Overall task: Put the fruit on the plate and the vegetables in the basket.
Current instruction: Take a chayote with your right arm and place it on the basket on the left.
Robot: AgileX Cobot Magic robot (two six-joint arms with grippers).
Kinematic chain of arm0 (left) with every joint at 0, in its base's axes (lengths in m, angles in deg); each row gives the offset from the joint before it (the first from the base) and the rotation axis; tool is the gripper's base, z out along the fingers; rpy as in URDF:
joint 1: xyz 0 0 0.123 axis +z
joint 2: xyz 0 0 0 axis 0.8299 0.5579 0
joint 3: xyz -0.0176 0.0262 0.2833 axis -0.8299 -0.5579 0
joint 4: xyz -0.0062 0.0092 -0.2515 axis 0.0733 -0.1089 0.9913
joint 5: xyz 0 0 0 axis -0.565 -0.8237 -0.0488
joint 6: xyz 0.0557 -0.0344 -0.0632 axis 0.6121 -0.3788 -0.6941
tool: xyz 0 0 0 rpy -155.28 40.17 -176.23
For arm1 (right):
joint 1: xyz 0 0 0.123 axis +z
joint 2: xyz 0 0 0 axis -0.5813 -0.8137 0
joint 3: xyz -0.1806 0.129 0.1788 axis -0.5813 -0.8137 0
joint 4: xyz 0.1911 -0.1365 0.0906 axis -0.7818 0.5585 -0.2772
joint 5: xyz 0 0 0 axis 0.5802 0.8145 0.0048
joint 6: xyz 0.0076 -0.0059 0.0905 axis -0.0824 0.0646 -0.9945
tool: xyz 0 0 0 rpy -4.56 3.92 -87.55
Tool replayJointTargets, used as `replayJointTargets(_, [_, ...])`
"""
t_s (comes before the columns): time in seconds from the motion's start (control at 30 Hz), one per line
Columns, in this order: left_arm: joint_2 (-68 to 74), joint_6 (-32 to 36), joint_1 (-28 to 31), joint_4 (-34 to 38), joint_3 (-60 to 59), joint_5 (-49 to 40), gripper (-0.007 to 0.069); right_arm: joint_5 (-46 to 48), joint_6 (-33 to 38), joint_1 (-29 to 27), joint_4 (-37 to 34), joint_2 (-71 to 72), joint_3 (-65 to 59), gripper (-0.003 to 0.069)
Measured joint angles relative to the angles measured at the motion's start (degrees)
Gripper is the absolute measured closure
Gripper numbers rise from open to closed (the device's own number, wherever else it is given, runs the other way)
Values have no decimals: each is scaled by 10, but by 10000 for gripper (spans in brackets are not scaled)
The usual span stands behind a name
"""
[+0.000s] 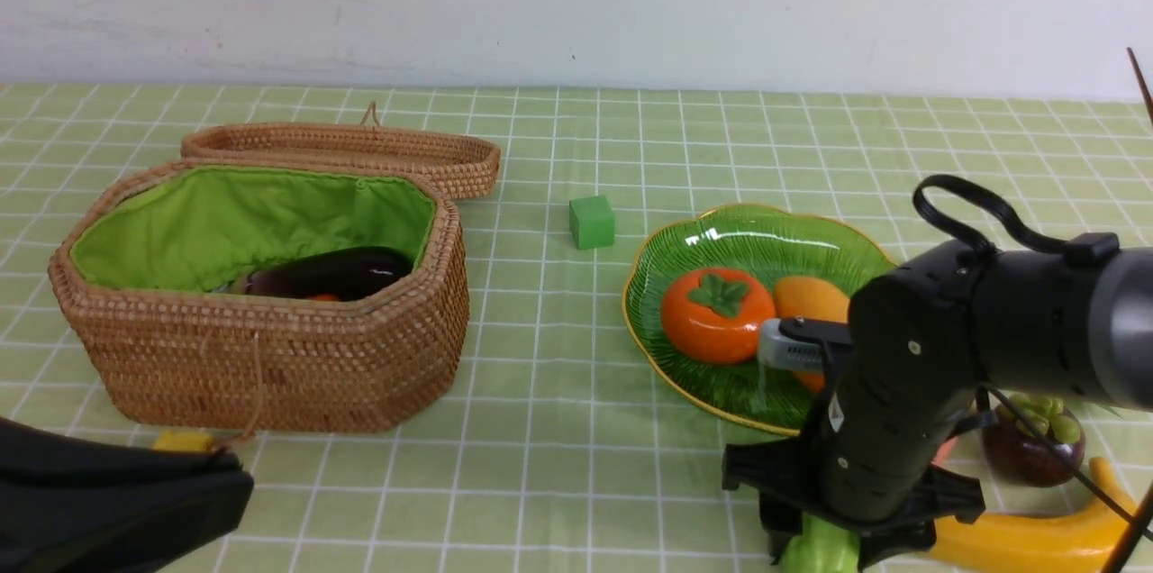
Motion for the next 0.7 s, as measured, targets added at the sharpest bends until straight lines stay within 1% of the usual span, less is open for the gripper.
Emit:
replayJointTargets(0.13, [0,0,0,0,0,-1,638,9,0,0,-4,0,0,193])
replayJointTargets(0.4, [0,0,0,6,0,-1,638,65,0,0,-9,19,1,193])
replayJointTargets(0.5, [0,-1,0,15,0,-1,638,81,10,0,-11,31,1,193])
replayJointTargets(0.7, [0,-1,0,19,0,-1,638,132,50,2,-46,53,1,193])
